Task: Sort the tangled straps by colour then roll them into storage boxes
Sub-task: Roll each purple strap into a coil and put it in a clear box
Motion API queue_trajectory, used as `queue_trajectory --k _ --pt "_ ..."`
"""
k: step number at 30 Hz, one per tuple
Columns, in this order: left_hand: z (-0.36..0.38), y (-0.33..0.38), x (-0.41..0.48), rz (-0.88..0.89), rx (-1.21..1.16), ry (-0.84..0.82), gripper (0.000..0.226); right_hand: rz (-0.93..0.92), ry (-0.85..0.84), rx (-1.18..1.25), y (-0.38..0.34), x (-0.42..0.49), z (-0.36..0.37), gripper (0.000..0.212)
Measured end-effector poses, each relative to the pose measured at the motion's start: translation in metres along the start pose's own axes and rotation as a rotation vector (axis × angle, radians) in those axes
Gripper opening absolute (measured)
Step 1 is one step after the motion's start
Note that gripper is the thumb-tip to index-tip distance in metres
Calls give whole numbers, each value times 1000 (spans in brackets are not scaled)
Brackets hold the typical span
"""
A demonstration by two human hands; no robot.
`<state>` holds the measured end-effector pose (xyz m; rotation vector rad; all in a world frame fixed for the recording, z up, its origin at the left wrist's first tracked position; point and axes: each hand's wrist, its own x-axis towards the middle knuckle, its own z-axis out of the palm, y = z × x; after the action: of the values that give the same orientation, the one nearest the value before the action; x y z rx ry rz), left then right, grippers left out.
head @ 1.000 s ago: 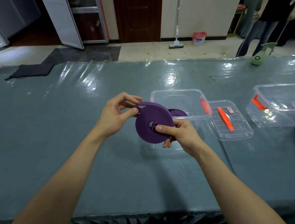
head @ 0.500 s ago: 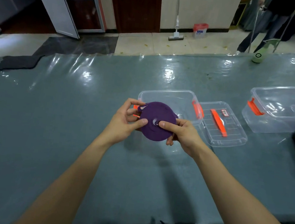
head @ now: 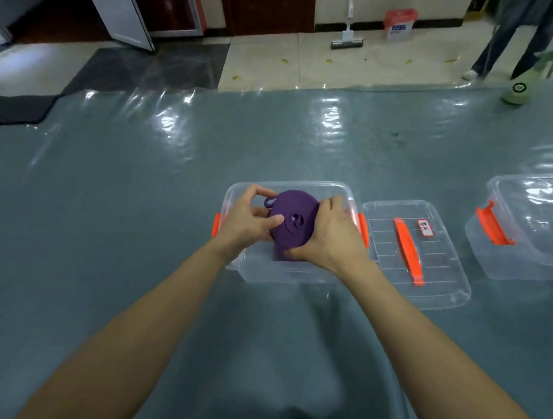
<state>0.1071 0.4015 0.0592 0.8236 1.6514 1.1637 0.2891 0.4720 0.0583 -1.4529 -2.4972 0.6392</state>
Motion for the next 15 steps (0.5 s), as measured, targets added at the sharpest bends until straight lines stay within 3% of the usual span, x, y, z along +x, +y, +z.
queue_trajectory --k 8,15 --pt "11 -33 58 -319 74 -24 75 129 -239 -35 19 51 41 115" --pt "17 -57 91 -315 389 0 76 190 -381 -128 25 74 63 121"
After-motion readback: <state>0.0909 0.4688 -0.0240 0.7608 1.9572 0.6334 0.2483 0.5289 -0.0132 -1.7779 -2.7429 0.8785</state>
